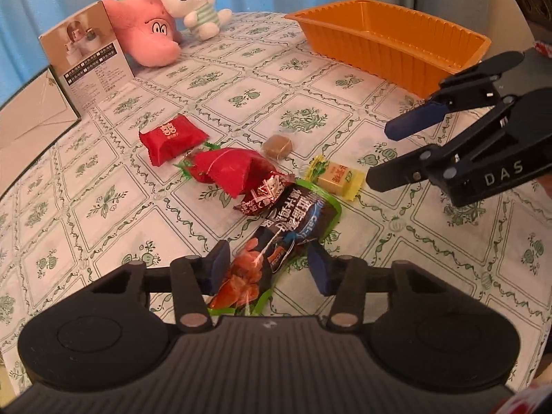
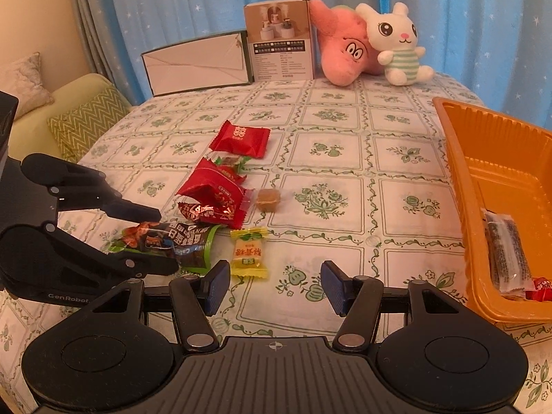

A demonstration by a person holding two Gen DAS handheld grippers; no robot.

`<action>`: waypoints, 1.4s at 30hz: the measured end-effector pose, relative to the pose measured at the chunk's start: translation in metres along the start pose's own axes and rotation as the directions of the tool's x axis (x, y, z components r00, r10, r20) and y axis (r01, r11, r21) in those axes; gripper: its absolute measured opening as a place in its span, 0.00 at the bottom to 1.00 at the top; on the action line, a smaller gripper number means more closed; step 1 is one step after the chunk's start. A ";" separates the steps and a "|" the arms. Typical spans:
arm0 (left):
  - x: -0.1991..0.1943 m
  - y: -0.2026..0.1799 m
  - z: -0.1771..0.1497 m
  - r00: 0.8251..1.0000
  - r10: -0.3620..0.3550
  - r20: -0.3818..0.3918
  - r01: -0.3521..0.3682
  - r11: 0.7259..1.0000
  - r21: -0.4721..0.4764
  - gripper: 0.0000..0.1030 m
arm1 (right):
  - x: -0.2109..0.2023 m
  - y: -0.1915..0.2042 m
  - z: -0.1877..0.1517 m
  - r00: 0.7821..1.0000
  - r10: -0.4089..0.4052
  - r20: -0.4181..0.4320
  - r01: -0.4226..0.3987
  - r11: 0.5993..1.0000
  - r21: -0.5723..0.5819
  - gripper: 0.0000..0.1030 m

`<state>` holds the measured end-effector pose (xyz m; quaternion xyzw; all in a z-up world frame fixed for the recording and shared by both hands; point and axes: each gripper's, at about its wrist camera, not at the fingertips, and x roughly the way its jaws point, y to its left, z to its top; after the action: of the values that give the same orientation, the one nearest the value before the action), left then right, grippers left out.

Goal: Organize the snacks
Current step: 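Grasp the chocolate bar with the left tool while the right grasps the yellow candy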

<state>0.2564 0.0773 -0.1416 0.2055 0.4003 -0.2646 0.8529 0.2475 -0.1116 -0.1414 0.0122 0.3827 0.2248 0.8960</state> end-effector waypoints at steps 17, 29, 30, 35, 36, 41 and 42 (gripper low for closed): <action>-0.032 0.009 -0.030 0.975 0.197 -0.107 -0.224 0.880 -0.419 0.26 | 0.022 0.032 0.005 1.000 0.005 0.013 -0.004 0.996 -0.093 0.56; -0.023 0.002 -0.025 0.968 0.245 -0.053 -0.244 0.875 -0.418 0.27 | 0.041 0.041 0.003 0.998 -0.054 0.022 0.057 0.991 -0.124 0.24; -0.022 0.002 -0.024 0.968 0.246 -0.054 -0.245 0.875 -0.417 0.27 | 0.041 0.043 0.002 0.998 -0.054 0.024 0.056 0.990 -0.128 0.23; -0.017 0.004 -0.024 0.970 0.235 -0.061 -0.238 0.868 -0.436 0.28 | 0.041 0.042 0.003 0.999 -0.033 0.020 0.035 0.993 -0.113 0.21; -0.018 0.004 -0.024 0.970 0.234 -0.061 -0.237 0.865 -0.442 0.27 | 0.041 0.043 0.003 0.999 -0.030 0.019 0.032 0.993 -0.112 0.21; -0.020 0.002 -0.025 0.968 0.238 -0.085 -0.249 0.842 -0.478 0.26 | 0.038 0.044 0.003 1.000 -0.019 0.022 0.022 0.995 -0.102 0.21; -0.020 0.001 -0.024 0.967 0.241 -0.089 -0.253 0.838 -0.483 0.25 | 0.037 0.044 0.003 1.000 -0.017 0.024 0.020 0.995 -0.100 0.21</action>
<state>0.2320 0.0973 -0.1398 0.0355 0.4349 -0.0398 0.8989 0.2542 -0.0562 -0.1558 -0.0334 0.3605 0.2352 0.9020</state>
